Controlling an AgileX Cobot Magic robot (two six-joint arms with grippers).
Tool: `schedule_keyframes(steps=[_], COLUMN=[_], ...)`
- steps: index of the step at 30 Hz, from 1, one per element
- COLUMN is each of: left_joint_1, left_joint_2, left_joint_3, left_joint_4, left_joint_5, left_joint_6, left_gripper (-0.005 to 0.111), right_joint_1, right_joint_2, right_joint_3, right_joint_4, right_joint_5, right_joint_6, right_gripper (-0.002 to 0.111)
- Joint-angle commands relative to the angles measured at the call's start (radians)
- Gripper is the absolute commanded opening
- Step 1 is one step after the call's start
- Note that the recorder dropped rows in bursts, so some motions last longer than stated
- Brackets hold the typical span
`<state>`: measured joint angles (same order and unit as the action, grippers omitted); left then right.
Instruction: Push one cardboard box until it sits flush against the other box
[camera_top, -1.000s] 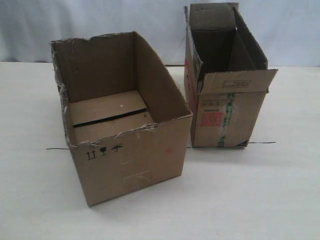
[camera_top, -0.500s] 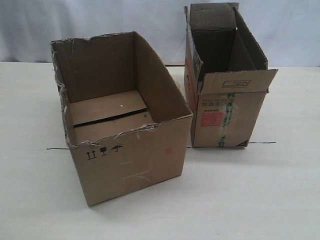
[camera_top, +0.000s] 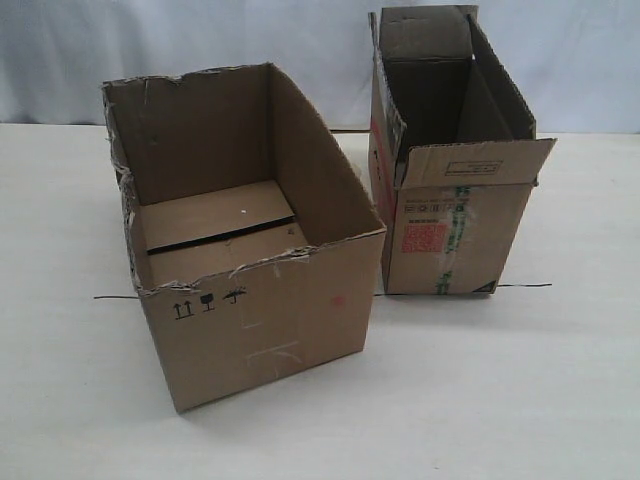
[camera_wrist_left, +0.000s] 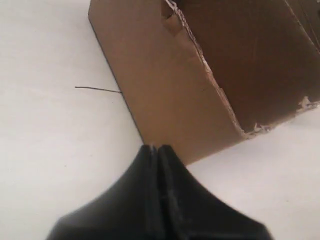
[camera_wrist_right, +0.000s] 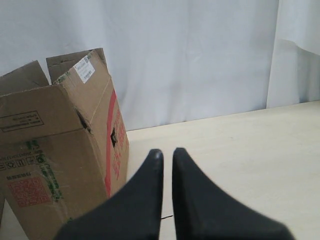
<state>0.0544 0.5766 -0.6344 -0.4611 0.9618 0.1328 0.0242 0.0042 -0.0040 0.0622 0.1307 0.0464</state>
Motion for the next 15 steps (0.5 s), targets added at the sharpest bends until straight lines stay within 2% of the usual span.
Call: schedule_keyframes(steps=[1, 3, 7, 12, 15], left_joint_1=[-0.008, -0.008, -0.008, -0.016, -0.071], left_joint_2=[-0.003, 0.037, 0.138, 0.252, 0.264], left_joint_3=[-0.027, -0.084, -0.233, -0.361, -0.366], left_joint_4=[0.158, 0.198, 0.173, -0.055, -0.085], left_joint_5=[-0.04, -0.052, -0.06, -0.015, 0.018], left_joint_6=[0.0, 0.0, 0.024, 0.186, 0.198], left_gripper=[0.0, 0.0, 0.0, 0.0, 0.0], right_joint_1=[0.001, 0.001, 0.001, 0.001, 0.001], right_joint_2=[-0.004, -0.004, -0.004, -0.004, -0.004], right_joint_3=[0.004, 0.004, 0.004, 0.004, 0.004], right_joint_4=[0.001, 0.001, 0.001, 0.001, 0.001], right_joint_5=[0.0, 0.0, 0.0, 0.0, 0.0], right_joint_6=[-0.01, -0.01, -0.01, -0.01, -0.01], right_gripper=[0.005, 0.005, 0.005, 0.005, 0.005])
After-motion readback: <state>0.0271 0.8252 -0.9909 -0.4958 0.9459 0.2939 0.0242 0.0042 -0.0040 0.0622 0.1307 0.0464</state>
